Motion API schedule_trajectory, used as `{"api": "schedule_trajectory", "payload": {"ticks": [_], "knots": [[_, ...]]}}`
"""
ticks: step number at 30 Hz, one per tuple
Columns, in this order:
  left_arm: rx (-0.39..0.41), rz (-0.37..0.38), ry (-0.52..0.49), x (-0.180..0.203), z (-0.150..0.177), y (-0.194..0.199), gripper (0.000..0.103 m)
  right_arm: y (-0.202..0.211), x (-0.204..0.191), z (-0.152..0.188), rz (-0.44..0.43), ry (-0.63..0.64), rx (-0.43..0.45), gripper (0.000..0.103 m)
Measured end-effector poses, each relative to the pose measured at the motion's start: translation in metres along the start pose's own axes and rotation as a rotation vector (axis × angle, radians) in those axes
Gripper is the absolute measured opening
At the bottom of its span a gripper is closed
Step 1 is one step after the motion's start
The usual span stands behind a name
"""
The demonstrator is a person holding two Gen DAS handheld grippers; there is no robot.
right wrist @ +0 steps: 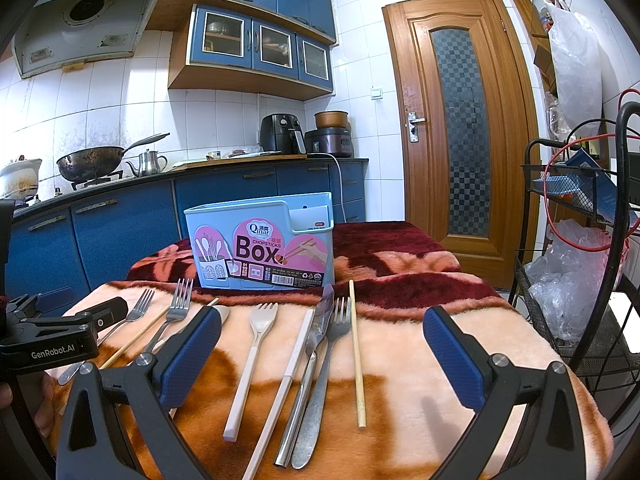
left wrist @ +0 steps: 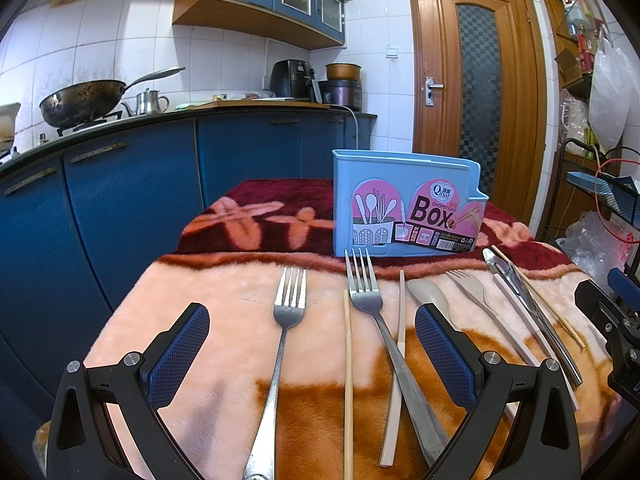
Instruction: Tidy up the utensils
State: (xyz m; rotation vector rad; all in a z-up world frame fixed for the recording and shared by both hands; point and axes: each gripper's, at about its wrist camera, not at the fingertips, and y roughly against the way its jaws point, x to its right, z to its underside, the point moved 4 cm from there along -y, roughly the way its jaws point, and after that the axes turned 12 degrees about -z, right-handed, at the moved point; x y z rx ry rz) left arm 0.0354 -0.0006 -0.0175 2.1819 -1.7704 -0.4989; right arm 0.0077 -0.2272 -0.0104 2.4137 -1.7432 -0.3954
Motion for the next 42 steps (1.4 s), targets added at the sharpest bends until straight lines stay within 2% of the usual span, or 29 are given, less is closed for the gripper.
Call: {"api": "schedule_trajectory", "payload": {"ticks": [42], "knots": [[-0.003, 0.000, 0.005, -0.0010, 0.0004, 0.0011, 0.102, 0.0005, 0.0031, -0.0024, -0.003, -0.011, -0.022, 0.103]]}}
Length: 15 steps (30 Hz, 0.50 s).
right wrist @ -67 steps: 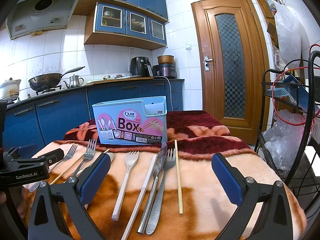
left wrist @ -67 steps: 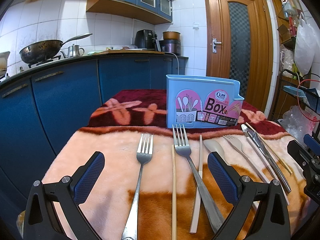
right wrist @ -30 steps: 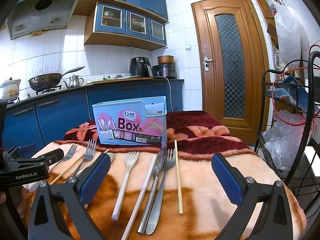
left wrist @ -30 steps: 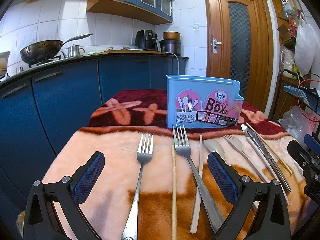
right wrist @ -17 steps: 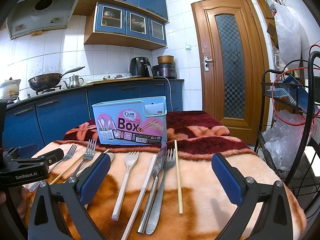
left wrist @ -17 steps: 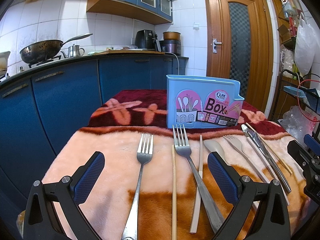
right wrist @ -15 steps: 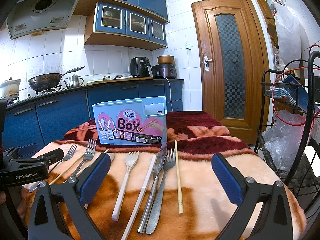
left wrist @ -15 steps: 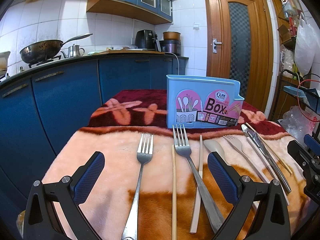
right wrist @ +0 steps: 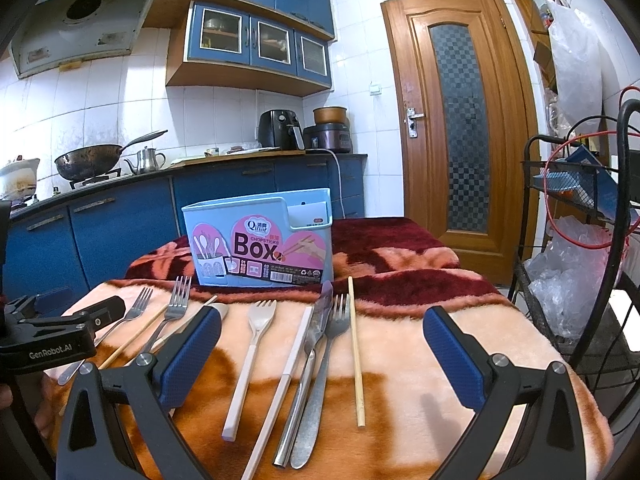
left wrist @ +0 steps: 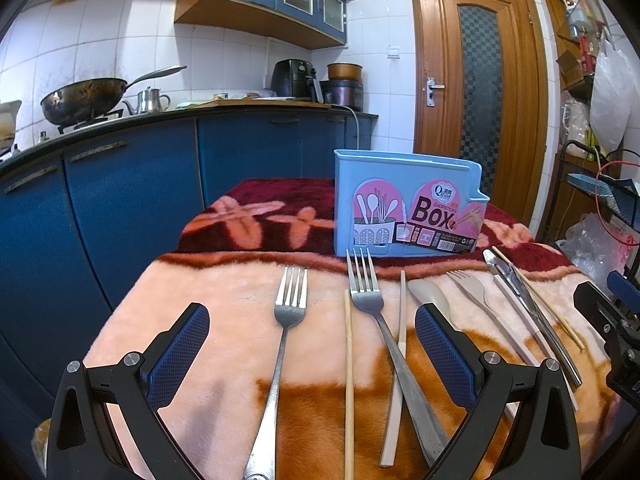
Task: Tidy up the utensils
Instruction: 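Grasp a steel fork with the left tool while the right tool grasps a chopstick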
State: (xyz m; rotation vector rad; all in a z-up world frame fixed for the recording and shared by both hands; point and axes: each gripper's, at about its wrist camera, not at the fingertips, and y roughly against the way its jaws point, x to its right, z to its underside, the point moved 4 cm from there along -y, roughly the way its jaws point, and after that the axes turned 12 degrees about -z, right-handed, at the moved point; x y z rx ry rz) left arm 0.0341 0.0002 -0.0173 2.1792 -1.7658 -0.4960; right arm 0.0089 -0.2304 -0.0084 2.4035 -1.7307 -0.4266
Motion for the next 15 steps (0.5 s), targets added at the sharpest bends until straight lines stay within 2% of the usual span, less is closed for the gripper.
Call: {"api": "schedule_trajectory", "payload": {"ticks": [5, 8, 15], "knots": [[-0.053, 0.006, 0.001, -0.003, -0.002, -0.010, 0.102, -0.006, 0.004, -0.004, -0.005, -0.008, -0.062, 0.103], [-0.081, 0.037, 0.005, -0.005, -0.004, -0.012, 0.102, -0.007, 0.006, -0.010, 0.010, 0.005, -0.093, 0.103], [-0.148, 0.040, -0.064, -0.011, -0.021, -0.015, 0.102, -0.021, 0.024, -0.024, 0.061, 0.021, -0.278, 0.103]]}}
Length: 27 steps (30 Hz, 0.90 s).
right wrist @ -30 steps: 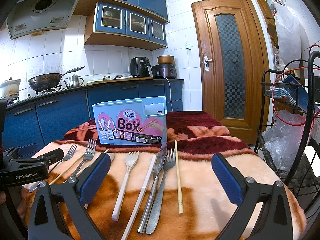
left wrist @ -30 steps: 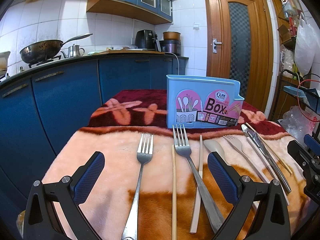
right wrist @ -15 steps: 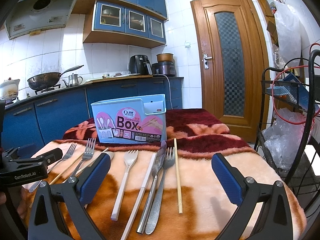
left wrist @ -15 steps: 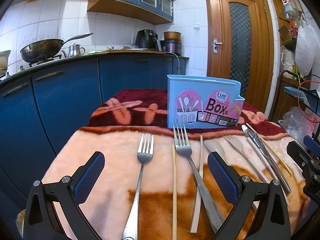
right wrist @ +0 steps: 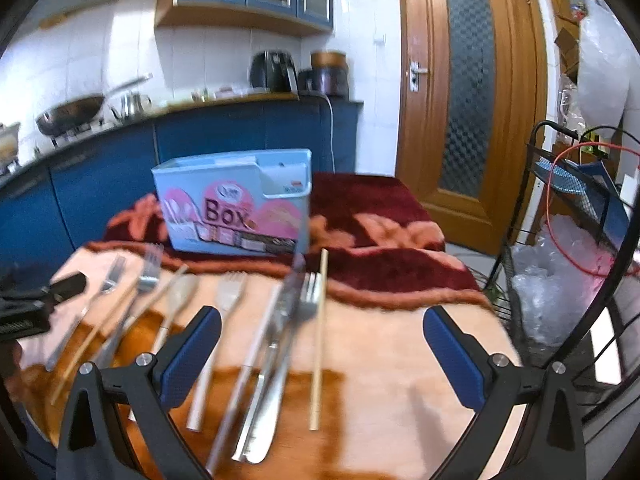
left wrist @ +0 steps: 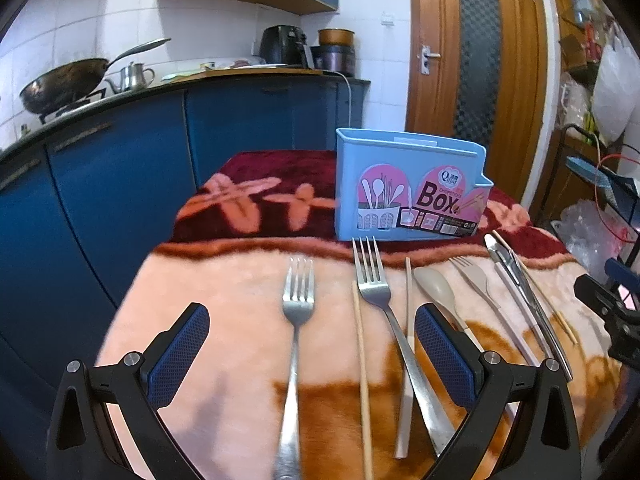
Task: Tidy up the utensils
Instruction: 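Grasp a steel fork with the left tool while the right tool grasps a chopstick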
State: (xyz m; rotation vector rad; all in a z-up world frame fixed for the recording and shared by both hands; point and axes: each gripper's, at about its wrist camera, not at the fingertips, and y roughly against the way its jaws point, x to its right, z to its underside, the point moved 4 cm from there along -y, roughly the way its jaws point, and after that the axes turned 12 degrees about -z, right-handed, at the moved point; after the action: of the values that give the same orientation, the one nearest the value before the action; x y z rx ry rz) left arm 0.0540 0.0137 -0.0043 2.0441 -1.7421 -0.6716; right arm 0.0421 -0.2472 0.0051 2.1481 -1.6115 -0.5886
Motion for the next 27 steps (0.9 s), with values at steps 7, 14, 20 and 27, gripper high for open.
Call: {"api": "schedule_trajectory", "payload": {"ticks": [7, 14, 20, 27], "knots": [[-0.164, 0.032, -0.074, -0.006, -0.011, -0.020, 0.102, -0.031, 0.022, -0.007, -0.044, -0.044, -0.276, 0.098], [-0.353, 0.065, -0.088, -0.013, -0.003, -0.046, 0.087, -0.057, 0.035, -0.011, -0.121, -0.104, -0.472, 0.077], [-0.450, 0.123, -0.167, -0.001, 0.002, -0.056, 0.061, -0.077, 0.034, -0.011, -0.150, -0.089, -0.599, 0.065], [-0.546, 0.141, -0.227, 0.010, 0.004, -0.069, 0.030, -0.097, 0.025, -0.011, -0.184, -0.066, -0.715, 0.029]]}}
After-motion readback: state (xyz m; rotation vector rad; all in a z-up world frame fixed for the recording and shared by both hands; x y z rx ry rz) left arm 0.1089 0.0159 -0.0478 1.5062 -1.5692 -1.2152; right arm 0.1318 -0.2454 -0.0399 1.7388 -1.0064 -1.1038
